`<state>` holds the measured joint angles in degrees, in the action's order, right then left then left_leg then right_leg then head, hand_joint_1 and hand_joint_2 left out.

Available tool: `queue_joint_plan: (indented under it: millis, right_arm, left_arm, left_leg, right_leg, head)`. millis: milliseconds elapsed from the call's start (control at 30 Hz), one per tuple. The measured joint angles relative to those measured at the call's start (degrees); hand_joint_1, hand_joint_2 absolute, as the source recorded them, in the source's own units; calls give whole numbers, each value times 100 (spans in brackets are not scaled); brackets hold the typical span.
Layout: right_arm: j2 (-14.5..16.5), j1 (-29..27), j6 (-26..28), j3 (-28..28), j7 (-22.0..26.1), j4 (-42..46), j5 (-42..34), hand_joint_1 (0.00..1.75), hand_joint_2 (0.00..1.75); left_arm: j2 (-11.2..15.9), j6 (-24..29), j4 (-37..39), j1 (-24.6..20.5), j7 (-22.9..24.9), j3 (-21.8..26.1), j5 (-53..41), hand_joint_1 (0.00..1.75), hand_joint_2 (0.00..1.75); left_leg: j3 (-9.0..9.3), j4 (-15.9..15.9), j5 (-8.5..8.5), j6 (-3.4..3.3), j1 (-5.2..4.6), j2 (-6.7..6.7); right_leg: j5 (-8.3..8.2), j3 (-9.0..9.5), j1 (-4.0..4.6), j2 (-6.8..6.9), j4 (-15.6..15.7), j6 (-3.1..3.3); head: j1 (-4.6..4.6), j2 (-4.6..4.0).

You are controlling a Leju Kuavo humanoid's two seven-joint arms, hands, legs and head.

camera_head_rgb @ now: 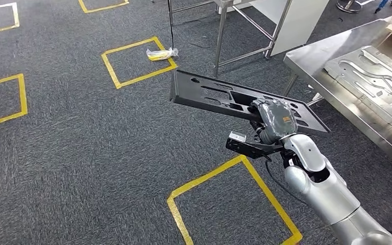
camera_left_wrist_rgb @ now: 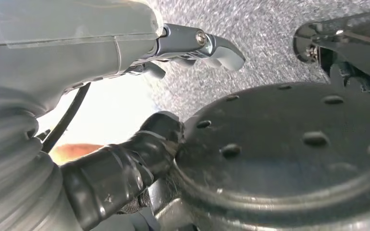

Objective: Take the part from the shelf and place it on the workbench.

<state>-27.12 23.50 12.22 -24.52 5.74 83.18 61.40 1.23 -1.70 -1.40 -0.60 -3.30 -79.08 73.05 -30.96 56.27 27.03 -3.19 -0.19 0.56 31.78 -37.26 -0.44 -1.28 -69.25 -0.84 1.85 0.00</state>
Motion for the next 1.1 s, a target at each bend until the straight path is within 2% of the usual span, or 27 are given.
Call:
queue_joint_plan:
  millis: [33, 67, 100, 133, 167, 200, 233, 267, 300, 367, 400, 467, 533, 567, 600, 633, 667, 733, 767, 800, 833, 867, 933, 1000, 1033, 1067, 1100]
  right_arm:
    - [0, 2, -4, 0, 0, -1, 2, 175, 175]
    - [0, -3, -10, 0, 0, -1, 7, 175, 175]
    - [-2, -7, -18, 0, -3, -2, 14, 175, 175]
    - [-7, -4, -27, 0, -8, -2, 20, 175, 175]
    - [-17, 4, -37, 1, -14, -1, 25, 175, 175]
    - [-31, 16, -49, 5, -20, -1, 28, 175, 175]
    - [-42, 32, -67, 10, -28, 2, 29, 175, 175]
    - [-57, 48, -82, 17, -33, 14, 30, 175, 175]
    - [-72, 65, -93, 27, -38, 29, 29, 175, 175]
    - [-110, 96, -96, 52, -50, 76, 23, 175, 175]
    - [-133, 115, -96, 71, -56, 102, 20, 175, 175]
    - [-172, 165, -105, 111, -65, 159, 16, 175, 175]
    - [-191, 200, -134, 142, -64, 202, 18, 175, 175]
    - [-197, 203, -156, 155, -63, 217, 21, 175, 175]
    - [-205, 205, -177, 168, -63, 233, 26, 175, 175]
    - [-215, 208, -192, 180, -63, 251, 33, 175, 175]
    - [-223, 211, -201, 189, -66, 267, 42, 175, 175]
    - [-231, 215, -203, 197, -80, 300, 70, 175, 175]
    - [-235, 214, -207, 200, -98, 322, 93, 175, 175]
    - [-247, 210, -212, 203, -122, 352, 122, 175, 175]
    - [-271, 207, -215, 211, -152, 393, 153, 175, 175]
    - [-298, 205, -217, 226, -182, 438, 183, 175, 175]
    - [-357, 223, -214, 275, -233, 519, 233, 175, 175]
    - [-406, 234, -213, 337, -272, 580, 259, 175, 175]
    - [-438, 220, -211, 368, -286, 603, 260, 175, 175]
    - [-477, 189, -209, 404, -292, 621, 254, 175, 175]
    - [-521, 152, -207, 448, -295, 634, 245, 175, 175]
  left_arm:
    - [-2, -1, 0, 4, 0, 0, -1, 0, 175]
    - [-3, -2, 0, 8, -1, 0, -1, 0, 175]
    - [-3, -3, 0, 13, -2, -1, -1, 0, 175]
    - [-3, -4, 0, 17, -5, -1, -1, 0, 175]
    - [-4, -6, 0, 23, -9, -2, -1, 0, 175]
    - [-5, -8, 0, 30, -11, -2, -1, 0, 175]
    - [-7, -11, 1, 30, -15, -2, -1, 0, 175]
    - [-8, -14, 1, 31, -17, -2, -1, 0, 175]
    - [-8, -16, 1, 32, -21, -2, 0, 0, 175]
    - [-6, -21, 1, 25, -30, -2, 2, 0, 175]
    - [-7, -25, 1, 24, -36, -2, 6, 0, 175]
    - [-8, -35, 1, 24, -45, -1, 17, 0, 175]
    - [-8, -44, 1, 31, -48, 1, 24, 0, 175]
    - [-8, -46, 1, 31, -48, 1, 23, 0, 175]
    - [-8, -47, 1, 31, -48, 2, 23, 0, 175]
    - [-8, -48, 2, 30, -48, 3, 24, 0, 175]
    - [-8, -48, 2, 33, -48, 5, 25, 0, 175]
    - [-4, -52, 4, 47, -48, 17, 30, 0, 175]
    - [-2, -56, 5, 51, -48, 24, 31, 0, 175]
    - [0, -61, 8, 49, -48, 30, 33, 0, 175]
    - [-1, -66, 10, 43, -49, 34, 33, 0, 175]
    - [-5, -69, 10, 37, -53, 36, 33, 0, 175]
    - [-13, -73, 12, 36, -68, 38, 32, 0, 175]
    - [-19, -74, 13, 52, -87, 41, 32, 0, 175]
    - [-22, -74, 14, 62, -96, 42, 32, 0, 175]
    - [-24, -75, 14, 71, -101, 44, 32, 0, 175]
    - [-27, -75, 15, 79, -105, 45, 32, 0, 175]
  left_leg:
    - [54, -3, 50, -8, -8, -60]
    - [116, -3, 109, -9, -12, -120]
    - [193, -3, 173, -2, -15, -181]
    - [287, -4, 246, 8, -16, -245]
    - [378, -9, 325, 22, -18, -308]
    - [479, -7, 404, 41, -23, -372]
    - [549, -14, 473, 69, -31, -427]
    - [593, -33, 533, 101, -40, -486]
    - [644, -37, 567, 134, -49, -536]
    - [658, 50, 569, 182, -53, -554]
    - [580, 260, 529, 200, -46, -462]
    - [124, 1004, 560, 248, -23, -204]
    - [-416, 1671, 894, 289, -13, -86]
    - [-605, 1788, 1096, 299, -12, -79]
    - [-723, 1749, 1207, 301, -12, -75]
    - [-774, 1559, 1163, 297, -12, -58]
    - [-771, 1247, 919, 290, -13, -7]
    - [-727, 592, 126, 248, -18, 218]
    - [-700, 397, -166, 211, -24, 299]
    - [-680, 299, -314, 166, -33, 326]
    - [-631, 269, -300, 110, -40, 273]
    - [-567, 220, -299, 72, -38, 207]
    - [-408, 107, -256, -9, -34, 92]
    - [-255, 42, -163, -45, -33, -15]
    - [-181, 34, -100, -50, -33, -68]
    - [-92, 32, -23, -48, -32, -123]
    - [11, 31, 61, -45, -31, -177]
  right_leg:
    - [116, -249, -2, 52, -319, -13]
    - [173, -433, -6, 74, -489, -23]
    - [125, -521, -10, 91, -466, -27]
    - [-42, -503, -11, 121, -244, -22]
    - [-321, -408, -2, 206, 125, -1]
    - [-579, -314, 26, 332, 478, 30]
    - [-756, -237, 65, 446, 756, 71]
    - [-857, -193, 107, 526, 913, 112]
    - [-846, -183, 130, 522, 954, 147]
    - [-815, -99, 115, 373, 993, 216]
    - [-787, -47, 90, 301, 1011, 252]
    - [-704, 83, 57, 173, 1039, 306]
    - [-585, 235, 42, 27, 1048, 319]
    - [-518, 326, 40, -52, 1049, 316]
    - [-449, 423, 37, -129, 1049, 310]
    - [-377, 526, 31, -206, 1049, 302]
    - [-304, 622, 24, -279, 1050, 289]
    - [-173, 754, 10, -433, 1037, 239]
    - [-124, 775, 4, -508, 1047, 204]
    - [-112, 783, -1, -572, 1033, 165]
    - [-123, 776, -1, -617, 1021, 131]
    - [-150, 751, -2, -592, 955, 109]
    - [-170, 559, 18, -337, 579, 72]
    - [15, 145, 25, -45, -38, 29]
    - [165, -68, 18, 18, -294, 8]
    - [284, -236, 5, 53, -427, -15]
    - [311, -324, -9, 80, -395, -35]
  head:
    - [0, 0]
    - [0, 0]
    - [1, 0]
    - [1, 0]
    - [2, 0]
    - [-2, 0]
    - [-2, 0]
    - [-3, 0]
    - [-4, 0]
    - [-3, 0]
    - [-3, 0]
    - [-4, 0]
    - [-3, 0]
    - [-3, 0]
    - [-3, 0]
    - [-3, 0]
    - [-3, 0]
    - [-1, 0]
    - [-1, 0]
    - [-1, 0]
    - [-4, 0]
    - [-3, 0]
    - [-2, 0]
    - [-1, 0]
    - [-1, 0]
    - [0, 0]
    - [1, 0]
